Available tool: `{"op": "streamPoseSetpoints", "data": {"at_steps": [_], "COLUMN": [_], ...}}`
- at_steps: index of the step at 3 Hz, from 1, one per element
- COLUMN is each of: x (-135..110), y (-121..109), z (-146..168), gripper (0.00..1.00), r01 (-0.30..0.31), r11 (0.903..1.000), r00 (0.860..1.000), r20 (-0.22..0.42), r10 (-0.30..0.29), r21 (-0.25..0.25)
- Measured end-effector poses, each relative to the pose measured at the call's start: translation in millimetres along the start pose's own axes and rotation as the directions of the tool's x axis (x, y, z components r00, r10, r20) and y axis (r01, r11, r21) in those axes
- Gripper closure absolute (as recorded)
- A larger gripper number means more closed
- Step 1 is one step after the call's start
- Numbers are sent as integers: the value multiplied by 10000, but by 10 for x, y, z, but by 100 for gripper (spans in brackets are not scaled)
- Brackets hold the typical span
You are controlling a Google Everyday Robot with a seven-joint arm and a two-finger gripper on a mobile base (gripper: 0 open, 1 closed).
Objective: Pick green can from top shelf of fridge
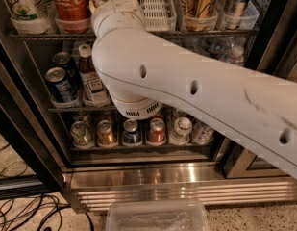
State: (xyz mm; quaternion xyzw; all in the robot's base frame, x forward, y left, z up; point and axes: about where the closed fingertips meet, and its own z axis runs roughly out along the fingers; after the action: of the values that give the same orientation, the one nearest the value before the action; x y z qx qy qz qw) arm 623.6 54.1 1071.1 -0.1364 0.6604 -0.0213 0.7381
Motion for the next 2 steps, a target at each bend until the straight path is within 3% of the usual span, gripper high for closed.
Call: {"op": "streamPoseSetpoints", "data": {"at_steps": [1,2], "x": [-68,-309], "y": [0,-86], "z": [-13,-60], "gripper": [100,100], "r01": [-187,-751], "r11": [9998,9964], "r00": [9998,9969], "r20": [23,224], "r10": [187,760], "r21": [-87,-394]}}
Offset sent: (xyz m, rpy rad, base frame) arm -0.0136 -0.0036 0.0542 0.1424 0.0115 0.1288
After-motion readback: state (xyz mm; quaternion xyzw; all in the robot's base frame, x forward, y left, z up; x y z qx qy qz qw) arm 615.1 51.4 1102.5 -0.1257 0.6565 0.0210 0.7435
